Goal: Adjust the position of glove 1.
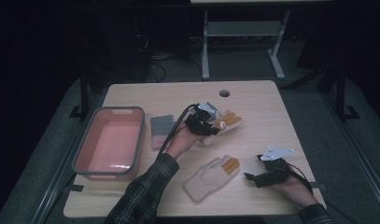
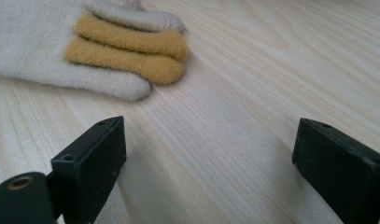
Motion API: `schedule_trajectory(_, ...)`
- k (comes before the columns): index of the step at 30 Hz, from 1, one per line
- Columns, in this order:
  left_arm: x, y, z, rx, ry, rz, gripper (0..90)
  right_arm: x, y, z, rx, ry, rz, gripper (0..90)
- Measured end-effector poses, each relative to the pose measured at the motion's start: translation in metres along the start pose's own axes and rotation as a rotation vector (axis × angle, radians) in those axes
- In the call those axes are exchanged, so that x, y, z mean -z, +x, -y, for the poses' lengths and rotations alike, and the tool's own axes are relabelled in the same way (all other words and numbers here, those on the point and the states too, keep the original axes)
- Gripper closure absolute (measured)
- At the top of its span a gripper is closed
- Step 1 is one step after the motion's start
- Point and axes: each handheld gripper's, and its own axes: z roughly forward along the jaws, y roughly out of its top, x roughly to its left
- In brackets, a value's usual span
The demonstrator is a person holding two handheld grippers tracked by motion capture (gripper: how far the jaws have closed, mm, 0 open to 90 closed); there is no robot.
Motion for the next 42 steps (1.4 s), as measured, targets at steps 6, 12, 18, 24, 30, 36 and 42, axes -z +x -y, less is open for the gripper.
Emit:
schedule_trajectory(6,0.021,-0.017,0.010,0.001,-0.004,0.002,76.7,0.000,0.000,0.000,0.003,0.000,0.001,9.6)
schedule_trajectory(12,0.042,-0.034,0.023,0.004,-0.024,0.012,76.7,0.000,0.000,0.000,0.006,0.000,0.002,9.6)
schedule_trajectory(18,0.057,-0.050,0.037,-0.005,-0.040,0.021,76.7,0.000,0.000,0.000,0.006,0.000,0.003,9.6)
schedule_trajectory(24,0.066,-0.067,0.052,-0.007,-0.044,0.035,76.6,0.000,0.000,0.000,0.003,-0.001,0.004,9.6)
schedule_trajectory(30,0.068,-0.082,0.071,-0.014,-0.040,0.052,76.6,0.000,0.000,0.000,-0.004,-0.002,0.003,9.6)
schedule_trajectory(36,0.068,-0.095,0.087,-0.009,-0.043,0.051,76.6,0.000,0.000,0.000,-0.002,-0.002,0.004,9.6)
schedule_trajectory(42,0.064,-0.109,0.096,-0.043,-0.023,0.046,76.3,0.000,0.000,0.000,-0.002,-0.002,0.004,9.6)
